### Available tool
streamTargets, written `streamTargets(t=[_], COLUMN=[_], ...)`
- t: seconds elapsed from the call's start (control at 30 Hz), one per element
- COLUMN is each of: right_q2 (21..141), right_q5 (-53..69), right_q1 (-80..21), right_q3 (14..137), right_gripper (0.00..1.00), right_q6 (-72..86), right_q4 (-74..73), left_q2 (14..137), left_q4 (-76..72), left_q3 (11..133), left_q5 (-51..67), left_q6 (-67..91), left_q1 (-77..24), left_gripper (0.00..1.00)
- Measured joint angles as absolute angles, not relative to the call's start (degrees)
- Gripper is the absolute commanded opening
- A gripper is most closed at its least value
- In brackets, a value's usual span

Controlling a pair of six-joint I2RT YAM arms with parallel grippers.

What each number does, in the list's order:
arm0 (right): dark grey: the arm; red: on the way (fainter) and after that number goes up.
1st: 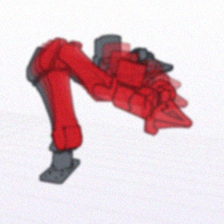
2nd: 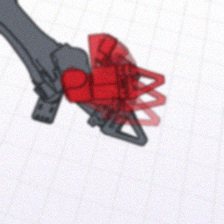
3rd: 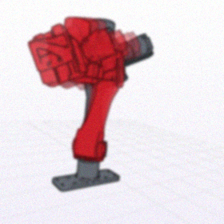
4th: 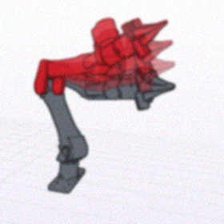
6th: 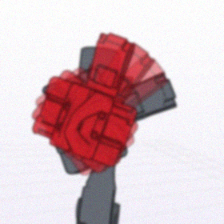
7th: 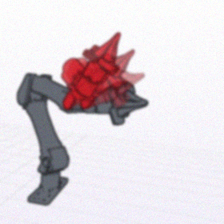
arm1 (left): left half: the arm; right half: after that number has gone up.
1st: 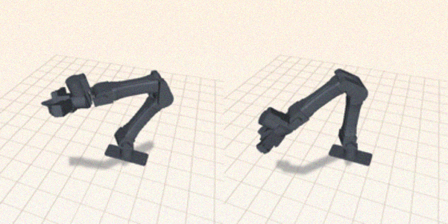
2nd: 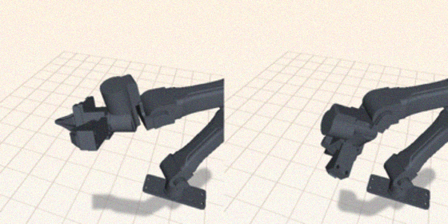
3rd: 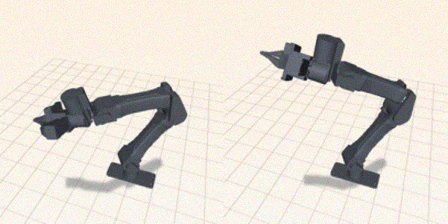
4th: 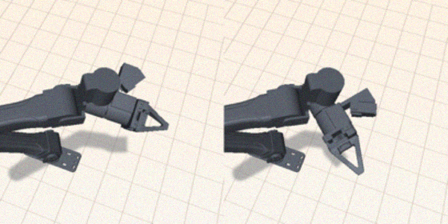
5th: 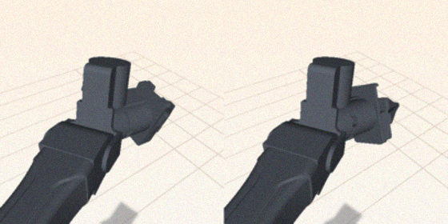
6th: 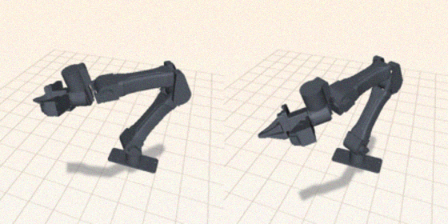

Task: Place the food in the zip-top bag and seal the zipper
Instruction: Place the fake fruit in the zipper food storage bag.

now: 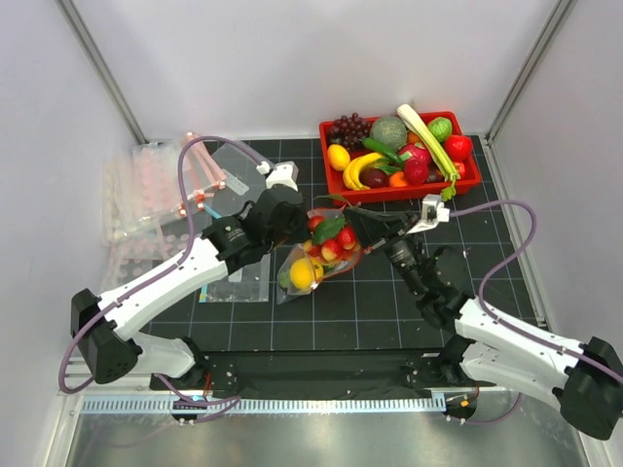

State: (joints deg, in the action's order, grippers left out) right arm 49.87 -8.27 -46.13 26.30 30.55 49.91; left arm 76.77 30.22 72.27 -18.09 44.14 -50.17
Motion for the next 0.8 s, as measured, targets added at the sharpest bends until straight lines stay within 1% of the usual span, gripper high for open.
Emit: streamTargets(t=[0.2, 0.5, 0.8], right_q2=[54.5, 54.7, 56.6], right_q5=[-8.8, -9.6, -10.6], right_q1=[-46.1, -46.2, -49.9], right_q3=[25.3, 25.3, 25.4], right_gripper=[0.01, 0.01, 0.01], right_q6=[30.3, 26.3, 22.0], right_q4=[51.0, 50.5, 48.0], left_q2=[73.5, 71.5, 71.5], left_q4=[30.5, 30.7, 30.7], left_q3=[71.2, 70.6, 70.6], left_q5=[-18.0, -18.0, -18.0], left_q6=[43.9, 43.0, 42.9], left_q1=[-49.3, -48.9, -48.9], left_gripper=[0.01, 0.00, 0.01])
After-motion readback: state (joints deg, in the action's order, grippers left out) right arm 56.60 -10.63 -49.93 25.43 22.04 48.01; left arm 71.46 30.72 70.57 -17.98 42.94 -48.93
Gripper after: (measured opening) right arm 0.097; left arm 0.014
